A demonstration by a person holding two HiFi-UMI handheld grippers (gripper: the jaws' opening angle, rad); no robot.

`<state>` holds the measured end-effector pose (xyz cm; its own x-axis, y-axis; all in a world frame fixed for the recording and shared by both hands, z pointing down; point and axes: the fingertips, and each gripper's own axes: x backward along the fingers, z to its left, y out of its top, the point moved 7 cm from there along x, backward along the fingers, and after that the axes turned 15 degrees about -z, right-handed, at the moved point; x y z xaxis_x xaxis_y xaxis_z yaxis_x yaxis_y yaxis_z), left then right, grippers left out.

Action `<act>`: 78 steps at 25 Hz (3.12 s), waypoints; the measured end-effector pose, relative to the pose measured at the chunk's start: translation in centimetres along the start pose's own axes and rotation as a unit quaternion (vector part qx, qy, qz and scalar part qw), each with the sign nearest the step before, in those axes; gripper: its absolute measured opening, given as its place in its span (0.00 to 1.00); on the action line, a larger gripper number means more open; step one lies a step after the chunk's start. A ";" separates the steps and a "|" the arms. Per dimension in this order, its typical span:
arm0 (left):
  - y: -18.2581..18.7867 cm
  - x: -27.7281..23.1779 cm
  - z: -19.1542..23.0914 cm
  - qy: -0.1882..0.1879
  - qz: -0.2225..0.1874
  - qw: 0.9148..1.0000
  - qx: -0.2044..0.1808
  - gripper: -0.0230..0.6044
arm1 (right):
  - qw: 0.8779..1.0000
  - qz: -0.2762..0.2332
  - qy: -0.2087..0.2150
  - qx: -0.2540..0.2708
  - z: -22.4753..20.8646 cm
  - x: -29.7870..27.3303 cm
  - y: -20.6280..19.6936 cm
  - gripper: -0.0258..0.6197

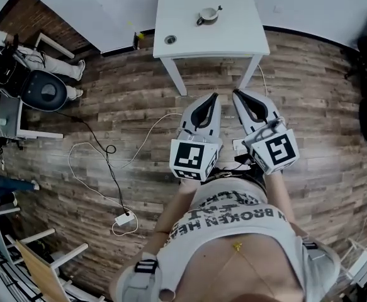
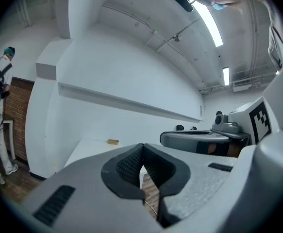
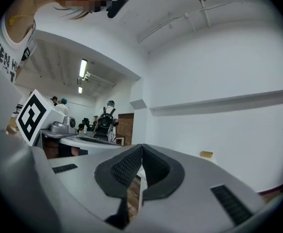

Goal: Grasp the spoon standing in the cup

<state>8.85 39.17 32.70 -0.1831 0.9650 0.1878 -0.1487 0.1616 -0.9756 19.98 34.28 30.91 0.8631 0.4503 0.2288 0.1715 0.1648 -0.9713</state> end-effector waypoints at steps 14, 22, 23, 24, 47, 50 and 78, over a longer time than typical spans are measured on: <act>0.3 -8.1 10.3 -0.064 0.008 0.998 0.014 0.03 | 0.999 0.006 -0.038 0.010 -2.9 -12.0 -3.3 0.05; -0.3 -9.4 13.3 -0.075 0.015 0.997 0.020 0.03 | 0.998 0.021 -0.055 0.011 -3.3 -14.4 -4.7 0.05; -0.4 -9.5 13.5 -0.076 0.016 0.997 0.022 0.03 | 0.998 0.022 -0.057 0.011 -3.4 -14.5 -4.8 0.05; -0.6 -9.6 13.6 -0.076 0.018 0.997 0.024 0.03 | 0.998 0.023 -0.059 0.011 -3.4 -14.5 -4.9 0.05; -3.5 -27.6 16.8 -0.041 0.023 0.999 0.015 0.03 | 1.000 0.015 -0.005 -0.011 -19.9 -23.9 -7.3 0.05; -4.0 -29.6 17.1 -0.029 0.024 0.999 0.012 0.03 | 1.000 0.015 0.008 -0.013 -22.0 -25.0 -7.8 0.05; -7.3 -40.0 23.8 -0.015 0.041 0.999 0.014 0.03 | 0.998 0.055 -0.013 -0.024 -31.8 -32.0 -13.1 0.05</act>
<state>-5.82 -5.55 35.02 -0.2244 0.9681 0.1120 -0.1593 0.0769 -0.9842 5.20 -10.23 34.20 0.8651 0.4866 0.1219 0.0994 0.0720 -0.9924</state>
